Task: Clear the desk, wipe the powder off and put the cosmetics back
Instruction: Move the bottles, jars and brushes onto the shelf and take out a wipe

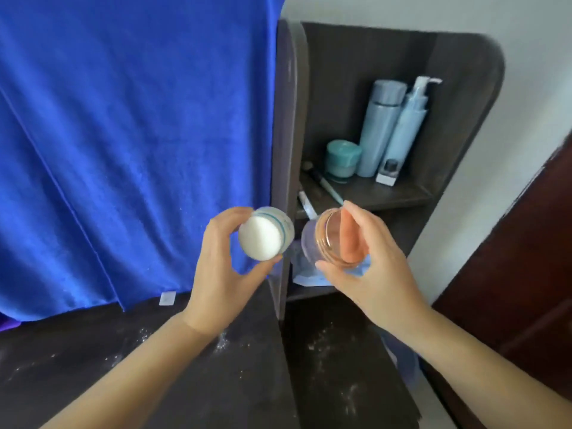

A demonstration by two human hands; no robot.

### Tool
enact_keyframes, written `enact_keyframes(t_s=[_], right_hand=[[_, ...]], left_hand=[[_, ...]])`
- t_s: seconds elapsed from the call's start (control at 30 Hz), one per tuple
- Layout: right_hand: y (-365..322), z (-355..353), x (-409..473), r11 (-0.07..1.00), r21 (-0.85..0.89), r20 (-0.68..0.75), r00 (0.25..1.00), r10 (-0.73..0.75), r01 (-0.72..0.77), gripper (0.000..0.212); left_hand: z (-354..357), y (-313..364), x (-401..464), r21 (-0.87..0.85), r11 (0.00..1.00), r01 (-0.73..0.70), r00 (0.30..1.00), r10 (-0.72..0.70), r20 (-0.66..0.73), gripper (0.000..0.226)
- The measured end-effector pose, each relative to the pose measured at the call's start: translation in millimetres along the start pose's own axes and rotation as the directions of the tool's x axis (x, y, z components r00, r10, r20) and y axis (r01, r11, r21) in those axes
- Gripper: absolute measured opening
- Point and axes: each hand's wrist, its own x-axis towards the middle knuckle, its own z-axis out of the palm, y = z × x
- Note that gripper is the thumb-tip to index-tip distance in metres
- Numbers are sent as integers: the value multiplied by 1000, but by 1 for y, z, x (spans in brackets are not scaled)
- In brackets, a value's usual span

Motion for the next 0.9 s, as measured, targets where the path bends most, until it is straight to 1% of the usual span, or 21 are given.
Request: enact_keyframes(t_s=[0.07, 0.1, 0.2, 0.27, 0.33, 0.4, 0.47, 0.53, 0.6, 0.73, 0.83, 0.9], right_hand=[[11, -38, 14, 998, -53, -67, 998, 23, -27, 79], [19, -54, 23, 994, -90, -94, 994, 55, -63, 78], [49, -90, 53, 956, -166, -119, 967, 225, -243, 72], [72, -100, 71, 920, -236, -84, 950, 301, -313, 61], [91, -101, 84, 886, -324, -38, 941, 338, -331, 45], [104, -96, 91, 873, -356, 5, 934, 358, -333, 50], [107, -89, 96, 884, -347, 28, 939, 344, -313, 69], [104, -81, 100, 903, -322, 38, 949, 313, -285, 77], [102, -74, 102, 922, -294, 54, 959, 279, -251, 76], [106, -63, 102, 950, -221, 38, 971, 236, -222, 76], [111, -60, 103, 964, -181, 13, 979, 203, -197, 75], [113, -59, 102, 971, -158, 9, 983, 185, -182, 75]], left_hand=[[25, 25, 23, -60, 997, -46, 997, 50, 57, 53], [40, 36, 35, -75, 997, -32, 995, 39, 96, 52], [91, 51, 70, -53, 995, 87, 976, -74, 207, 51], [123, 49, 89, 32, 990, 135, 955, -138, 262, 52], [147, 41, 102, 160, 977, 139, 946, -179, 271, 52], [160, 37, 107, 342, 933, 116, 947, -208, 246, 52], [165, 36, 109, 473, 875, 106, 952, -227, 206, 52], [166, 34, 111, 540, 834, 108, 955, -239, 178, 52], [164, 32, 112, 592, 800, 102, 956, -244, 164, 54], [160, 27, 112, 648, 753, 109, 953, -265, 147, 54], [160, 26, 110, 653, 749, 107, 954, -262, 144, 54], [160, 27, 108, 644, 757, 109, 953, -265, 149, 57]])
